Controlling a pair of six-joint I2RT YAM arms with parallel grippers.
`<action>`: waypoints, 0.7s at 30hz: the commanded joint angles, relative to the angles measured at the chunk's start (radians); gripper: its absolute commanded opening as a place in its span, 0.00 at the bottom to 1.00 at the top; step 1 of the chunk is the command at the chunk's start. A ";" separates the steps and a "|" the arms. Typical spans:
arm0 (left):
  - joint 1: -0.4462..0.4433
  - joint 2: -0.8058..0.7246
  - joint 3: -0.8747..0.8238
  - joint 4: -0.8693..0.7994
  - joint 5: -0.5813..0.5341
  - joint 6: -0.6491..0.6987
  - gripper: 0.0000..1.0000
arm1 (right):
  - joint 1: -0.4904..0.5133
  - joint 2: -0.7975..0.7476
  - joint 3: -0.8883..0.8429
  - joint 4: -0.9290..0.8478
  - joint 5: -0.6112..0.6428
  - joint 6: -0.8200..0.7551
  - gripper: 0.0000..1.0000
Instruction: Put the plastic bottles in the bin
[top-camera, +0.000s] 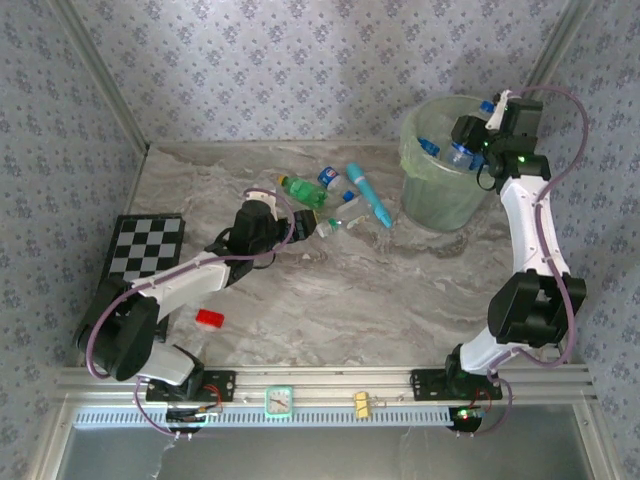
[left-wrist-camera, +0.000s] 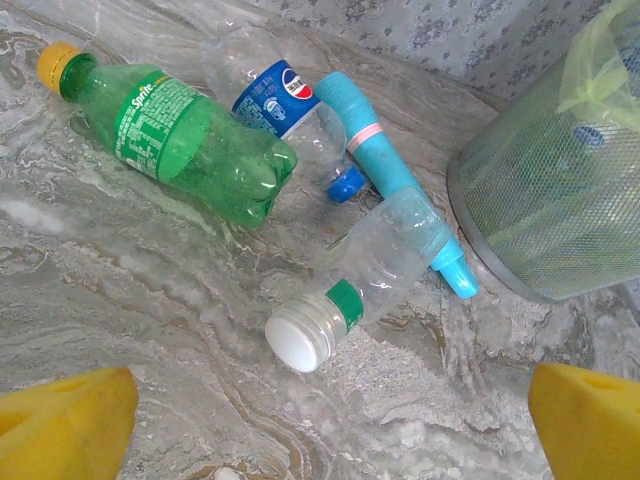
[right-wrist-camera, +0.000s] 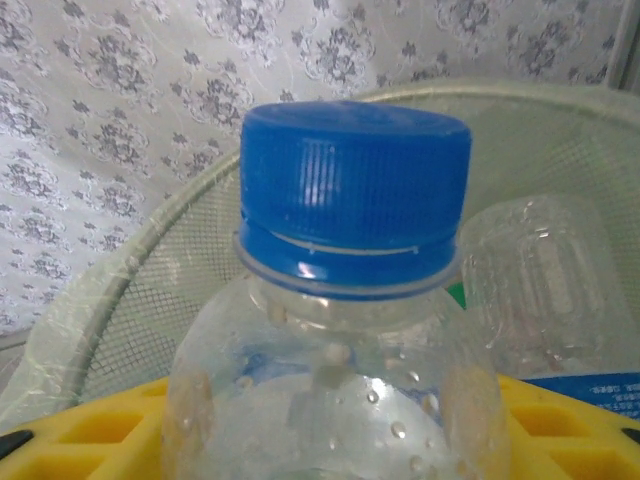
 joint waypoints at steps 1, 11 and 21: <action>0.003 0.007 0.028 0.005 0.009 -0.007 1.00 | -0.006 -0.006 0.031 -0.005 -0.014 0.022 0.69; 0.003 0.022 0.025 0.017 0.010 -0.019 1.00 | -0.005 -0.116 -0.030 0.046 0.091 0.013 1.00; 0.008 0.050 0.057 -0.005 0.037 0.024 1.00 | 0.053 -0.261 -0.129 0.085 0.093 0.025 1.00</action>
